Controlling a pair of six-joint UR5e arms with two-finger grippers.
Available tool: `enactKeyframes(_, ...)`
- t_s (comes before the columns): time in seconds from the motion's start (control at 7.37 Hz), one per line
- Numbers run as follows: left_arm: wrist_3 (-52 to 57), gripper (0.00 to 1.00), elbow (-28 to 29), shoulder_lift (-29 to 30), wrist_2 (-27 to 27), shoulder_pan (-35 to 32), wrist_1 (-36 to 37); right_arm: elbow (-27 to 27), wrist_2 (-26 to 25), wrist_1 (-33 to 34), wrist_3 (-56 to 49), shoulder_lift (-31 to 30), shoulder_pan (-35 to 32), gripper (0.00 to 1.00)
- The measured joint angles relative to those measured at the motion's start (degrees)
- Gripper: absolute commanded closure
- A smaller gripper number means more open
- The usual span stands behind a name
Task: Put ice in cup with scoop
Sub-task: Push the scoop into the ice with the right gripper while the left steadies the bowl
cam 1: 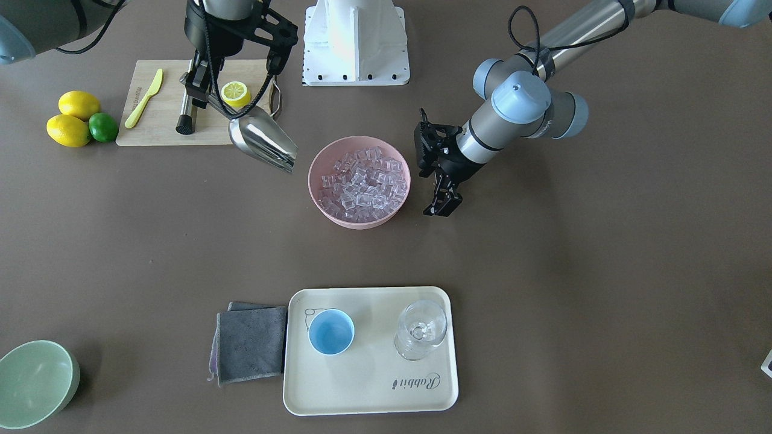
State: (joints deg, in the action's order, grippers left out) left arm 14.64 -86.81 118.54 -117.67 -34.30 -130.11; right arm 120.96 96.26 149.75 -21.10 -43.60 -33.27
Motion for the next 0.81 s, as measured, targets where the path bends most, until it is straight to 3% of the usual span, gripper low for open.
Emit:
enactKeyframes(0.54,-4.7,0.01,0.0,0.3,2.0,1.7,-0.9,-12.4,-0.8,2.5,-2.0,10.9,1.6,1.0)
enactKeyframes(0.81,-4.9,0.01,0.0,0.8,2.7,2.4,-1.2,-15.0,-2.5,2.9,-2.0,12.6,3.3,1.0)
